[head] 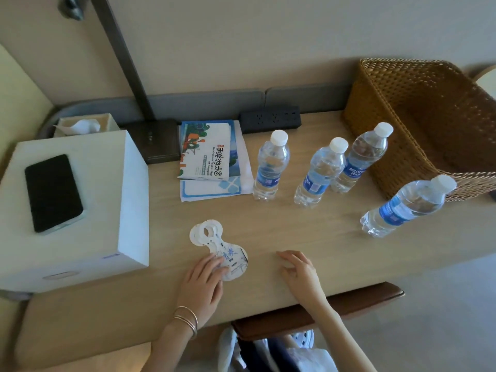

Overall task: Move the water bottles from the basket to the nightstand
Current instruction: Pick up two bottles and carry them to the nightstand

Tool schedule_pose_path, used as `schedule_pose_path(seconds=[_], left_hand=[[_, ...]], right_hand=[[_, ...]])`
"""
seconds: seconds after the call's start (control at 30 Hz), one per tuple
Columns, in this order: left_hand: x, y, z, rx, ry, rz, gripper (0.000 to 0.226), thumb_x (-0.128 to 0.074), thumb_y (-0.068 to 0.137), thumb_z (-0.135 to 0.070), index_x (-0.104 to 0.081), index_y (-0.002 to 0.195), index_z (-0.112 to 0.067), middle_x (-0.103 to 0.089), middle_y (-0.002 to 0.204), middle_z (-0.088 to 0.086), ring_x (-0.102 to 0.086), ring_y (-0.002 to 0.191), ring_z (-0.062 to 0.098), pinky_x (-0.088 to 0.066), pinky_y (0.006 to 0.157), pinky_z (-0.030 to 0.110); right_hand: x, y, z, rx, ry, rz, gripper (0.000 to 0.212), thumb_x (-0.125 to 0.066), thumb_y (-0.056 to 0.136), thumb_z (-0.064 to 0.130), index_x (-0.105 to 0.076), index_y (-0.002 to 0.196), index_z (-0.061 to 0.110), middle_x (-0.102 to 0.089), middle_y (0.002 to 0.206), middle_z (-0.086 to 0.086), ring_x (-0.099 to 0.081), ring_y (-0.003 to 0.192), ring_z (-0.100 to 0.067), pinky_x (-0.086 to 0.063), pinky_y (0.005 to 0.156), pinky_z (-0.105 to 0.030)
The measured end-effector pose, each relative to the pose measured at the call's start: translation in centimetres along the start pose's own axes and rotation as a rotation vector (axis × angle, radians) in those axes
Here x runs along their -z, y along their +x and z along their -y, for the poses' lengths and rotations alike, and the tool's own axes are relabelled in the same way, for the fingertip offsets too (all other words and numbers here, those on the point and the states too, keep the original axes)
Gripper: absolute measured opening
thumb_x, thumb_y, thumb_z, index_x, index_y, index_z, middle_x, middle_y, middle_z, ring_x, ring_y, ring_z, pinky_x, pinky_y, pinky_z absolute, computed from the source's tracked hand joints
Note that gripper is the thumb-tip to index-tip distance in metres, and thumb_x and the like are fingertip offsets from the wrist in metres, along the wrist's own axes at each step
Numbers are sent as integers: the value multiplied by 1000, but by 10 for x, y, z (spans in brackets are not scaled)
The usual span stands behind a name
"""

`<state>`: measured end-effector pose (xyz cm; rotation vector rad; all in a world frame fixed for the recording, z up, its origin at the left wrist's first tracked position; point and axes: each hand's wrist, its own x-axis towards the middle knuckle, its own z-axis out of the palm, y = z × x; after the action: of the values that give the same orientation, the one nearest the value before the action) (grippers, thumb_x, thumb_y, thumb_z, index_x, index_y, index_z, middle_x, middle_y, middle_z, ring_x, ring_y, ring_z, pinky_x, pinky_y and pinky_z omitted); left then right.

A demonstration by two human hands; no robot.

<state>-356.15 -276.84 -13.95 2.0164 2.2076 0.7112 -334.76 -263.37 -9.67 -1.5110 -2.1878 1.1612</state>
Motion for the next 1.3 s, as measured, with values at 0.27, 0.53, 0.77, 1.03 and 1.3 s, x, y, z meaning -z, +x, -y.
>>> schedule_pose_path(seconds=[0.27, 0.53, 0.77, 1.03, 1.3], left_hand=[[3, 21, -8, 88, 8, -67, 27, -42, 79, -27, -66, 87, -18, -55, 115, 2, -42, 121, 24, -49, 91, 43], [-16, 141, -47, 92, -90, -174, 50, -47, 84, -24, -42, 131, -7, -51, 131, 15, -50, 119, 30, -47, 96, 41], [-31, 197, -74, 240, -183, -275, 78, -75, 74, -20, -37, 135, 8, -46, 134, 25, -47, 122, 39, -45, 98, 46], [-43, 247, -81, 415, -554, -378, 80, -78, 75, -22, -33, 135, 7, -46, 129, 24, -49, 119, 38, -44, 96, 41], [-22, 224, -57, 346, -582, -322, 51, -74, 79, -20, -49, 121, -3, -59, 120, 11, -58, 110, 24, -47, 90, 30]], right_hand=[[1, 3, 16, 85, 32, -9, 39, -59, 87, 8, -59, 125, 20, -52, 121, 8, -52, 109, -11, -42, 89, -21], [21, -20, -31, 37, -367, -104, 53, -52, 90, 25, -38, 141, 18, -32, 149, -4, -26, 137, -27, -28, 108, -34], [10, -32, -50, 40, -628, -102, 57, -10, 99, 46, -35, 140, 16, -36, 147, -5, -5, 143, -19, -11, 110, -30], [9, -33, -52, 37, -649, -118, 58, -14, 99, 46, -39, 141, 14, -34, 148, -6, -19, 141, -20, -15, 111, -32], [7, -33, -53, 37, -624, -140, 59, -11, 98, 46, -42, 139, 16, -38, 147, -5, -25, 138, -19, -15, 111, -33]])
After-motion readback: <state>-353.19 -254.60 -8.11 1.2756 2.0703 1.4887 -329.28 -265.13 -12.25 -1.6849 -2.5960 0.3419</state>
